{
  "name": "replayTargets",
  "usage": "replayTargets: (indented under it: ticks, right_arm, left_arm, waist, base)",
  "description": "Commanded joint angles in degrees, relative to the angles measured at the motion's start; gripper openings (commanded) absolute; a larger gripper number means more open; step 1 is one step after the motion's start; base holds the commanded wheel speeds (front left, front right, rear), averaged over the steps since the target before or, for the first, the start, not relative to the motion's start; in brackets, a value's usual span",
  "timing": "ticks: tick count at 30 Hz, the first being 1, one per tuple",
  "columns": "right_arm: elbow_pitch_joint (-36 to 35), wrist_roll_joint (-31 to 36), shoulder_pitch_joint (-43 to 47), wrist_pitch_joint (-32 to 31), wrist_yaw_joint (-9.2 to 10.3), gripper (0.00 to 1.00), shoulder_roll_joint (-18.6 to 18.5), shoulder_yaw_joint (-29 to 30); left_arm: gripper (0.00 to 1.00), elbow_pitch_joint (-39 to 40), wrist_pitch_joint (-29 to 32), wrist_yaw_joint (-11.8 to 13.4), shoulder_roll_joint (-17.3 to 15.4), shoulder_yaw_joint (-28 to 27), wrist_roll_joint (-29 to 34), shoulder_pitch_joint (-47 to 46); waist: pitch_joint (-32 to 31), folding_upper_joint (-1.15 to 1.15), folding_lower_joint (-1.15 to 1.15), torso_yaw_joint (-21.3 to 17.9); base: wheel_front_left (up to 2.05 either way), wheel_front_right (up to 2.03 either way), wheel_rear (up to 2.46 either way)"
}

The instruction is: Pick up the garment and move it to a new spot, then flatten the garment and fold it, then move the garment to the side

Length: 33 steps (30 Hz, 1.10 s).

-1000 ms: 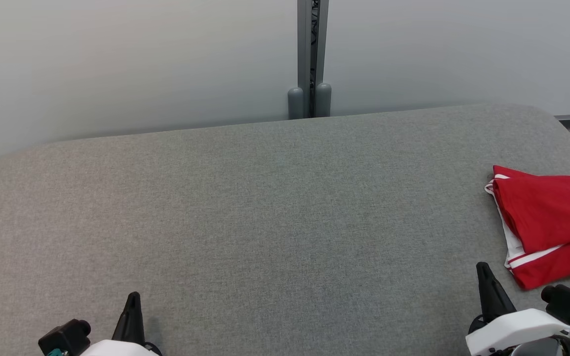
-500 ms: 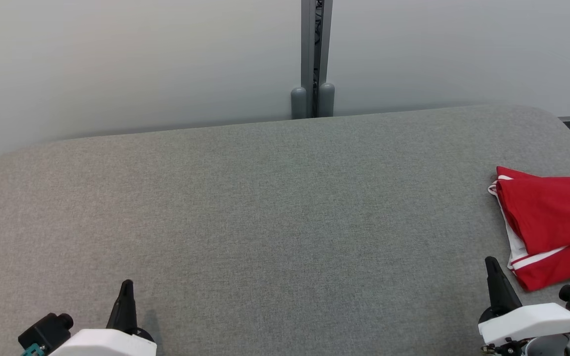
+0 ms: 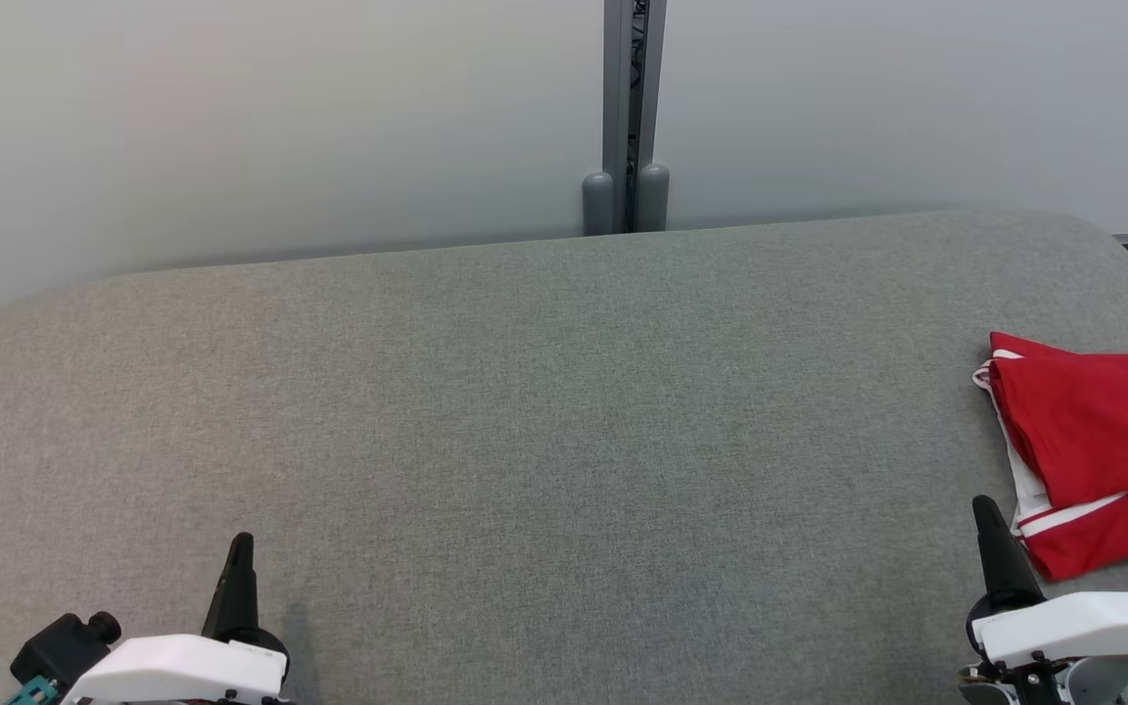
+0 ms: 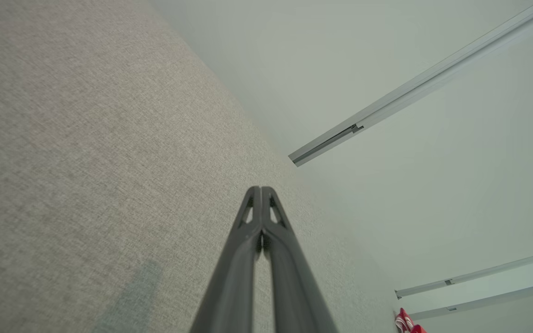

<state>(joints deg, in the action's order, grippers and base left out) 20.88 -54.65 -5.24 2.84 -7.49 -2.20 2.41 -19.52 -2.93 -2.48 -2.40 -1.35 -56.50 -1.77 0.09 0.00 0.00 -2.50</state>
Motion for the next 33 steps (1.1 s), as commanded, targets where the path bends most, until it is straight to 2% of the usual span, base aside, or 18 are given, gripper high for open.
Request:
replayTargets:
  ticks: [1, 33]
  right_arm:
    - [-1.1, -1.8, -1.0, -0.5, -0.01, 0.0, -0.5, 0.3]
    - [-4.2, -20.2, -1.2, -5.2, -0.01, 0.0, -0.7, 2.3]
  left_arm:
    - [0.0, 0.9, 0.4, -0.5, -0.4, -0.5, -1.5, -2.0]
    - [0.0, 3.4, 5.1, -2.9, -0.5, -3.0, -19.2, -3.5]
  waist:
    - [0.0, 0.0, 0.0, 0.0]
    - [0.0, 0.0, 0.0, 1.1]
  base:
    - [0.0, 0.0, 0.0]
    - [0.0, 0.0, 0.0]
